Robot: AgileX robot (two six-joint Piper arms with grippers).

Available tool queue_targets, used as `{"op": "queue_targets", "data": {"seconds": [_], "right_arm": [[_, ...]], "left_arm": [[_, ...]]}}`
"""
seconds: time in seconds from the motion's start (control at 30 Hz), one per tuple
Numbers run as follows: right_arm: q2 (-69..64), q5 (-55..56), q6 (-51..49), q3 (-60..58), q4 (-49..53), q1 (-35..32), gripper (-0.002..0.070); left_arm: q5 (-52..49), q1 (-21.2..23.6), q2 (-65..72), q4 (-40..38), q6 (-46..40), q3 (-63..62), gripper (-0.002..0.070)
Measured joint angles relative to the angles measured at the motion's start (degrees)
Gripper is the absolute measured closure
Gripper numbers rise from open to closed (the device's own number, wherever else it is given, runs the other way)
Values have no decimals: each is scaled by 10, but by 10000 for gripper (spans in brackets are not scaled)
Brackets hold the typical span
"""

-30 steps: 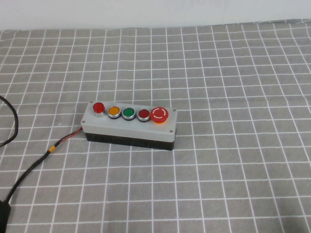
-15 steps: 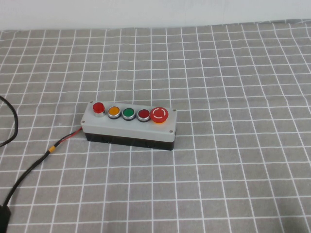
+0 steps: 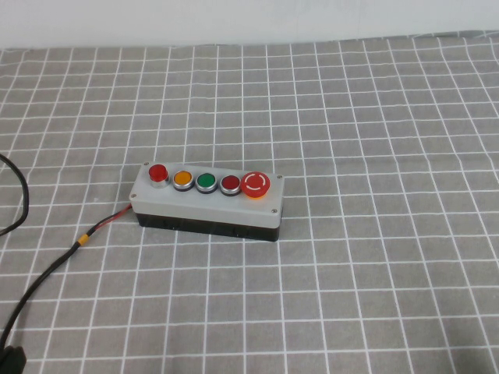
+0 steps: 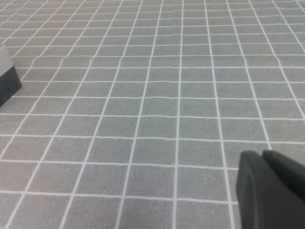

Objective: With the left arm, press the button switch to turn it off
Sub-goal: 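Press the lit red button on the button box to turn it off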

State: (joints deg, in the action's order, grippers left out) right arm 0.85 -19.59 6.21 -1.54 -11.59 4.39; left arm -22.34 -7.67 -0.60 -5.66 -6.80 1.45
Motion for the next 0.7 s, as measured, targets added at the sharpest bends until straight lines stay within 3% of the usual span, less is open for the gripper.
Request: {"op": "queue_targets", "data": {"seconds": [0.7], "right_arm": [[0,0,0,0,7,0,694]], "left_arm": [[0,0,0,0,0,0,678]]}}
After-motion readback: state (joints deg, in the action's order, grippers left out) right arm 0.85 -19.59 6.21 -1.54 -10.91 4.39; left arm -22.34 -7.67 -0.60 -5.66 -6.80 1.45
